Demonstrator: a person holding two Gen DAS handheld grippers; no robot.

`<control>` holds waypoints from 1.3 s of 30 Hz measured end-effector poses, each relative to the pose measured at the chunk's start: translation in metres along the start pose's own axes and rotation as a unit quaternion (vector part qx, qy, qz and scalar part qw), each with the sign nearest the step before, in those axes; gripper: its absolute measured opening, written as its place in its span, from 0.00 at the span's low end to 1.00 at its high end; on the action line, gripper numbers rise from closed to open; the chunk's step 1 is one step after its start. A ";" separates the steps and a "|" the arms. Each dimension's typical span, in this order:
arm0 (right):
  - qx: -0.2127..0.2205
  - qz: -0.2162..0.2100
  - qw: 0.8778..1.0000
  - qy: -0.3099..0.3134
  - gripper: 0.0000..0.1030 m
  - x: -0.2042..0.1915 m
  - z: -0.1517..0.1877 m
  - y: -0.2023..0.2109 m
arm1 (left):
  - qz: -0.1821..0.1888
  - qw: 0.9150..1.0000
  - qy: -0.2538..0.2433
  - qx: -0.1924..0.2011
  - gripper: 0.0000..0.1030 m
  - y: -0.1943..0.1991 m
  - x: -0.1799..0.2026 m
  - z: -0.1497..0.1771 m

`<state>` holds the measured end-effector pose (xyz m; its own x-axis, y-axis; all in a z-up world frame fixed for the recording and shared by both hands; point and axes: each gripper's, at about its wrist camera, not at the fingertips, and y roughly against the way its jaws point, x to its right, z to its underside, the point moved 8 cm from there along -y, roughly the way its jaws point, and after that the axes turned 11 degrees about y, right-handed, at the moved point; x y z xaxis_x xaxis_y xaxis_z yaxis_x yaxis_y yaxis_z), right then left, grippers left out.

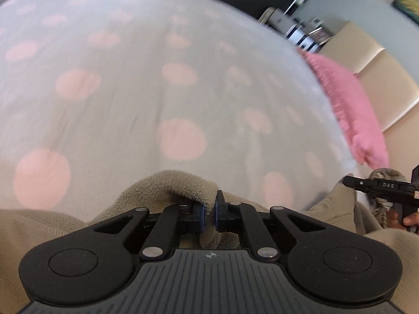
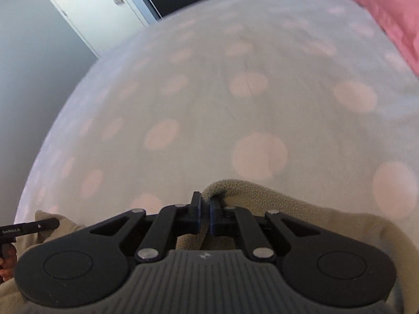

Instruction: Fold clothes

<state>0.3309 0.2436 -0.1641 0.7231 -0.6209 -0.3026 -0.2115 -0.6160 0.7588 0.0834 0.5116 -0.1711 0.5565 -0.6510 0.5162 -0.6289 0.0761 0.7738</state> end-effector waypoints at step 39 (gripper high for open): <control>0.054 -0.061 0.877 0.474 0.99 -0.143 0.154 0.197 | -0.028 0.883 -0.465 0.057 0.71 0.147 0.133 0.185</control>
<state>0.0842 0.1365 -0.0605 0.9555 0.1029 0.2765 -0.1188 -0.7238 0.6797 -0.0354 0.2960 -0.0567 -0.0658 -0.9940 -0.0870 -0.6945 -0.0169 0.7193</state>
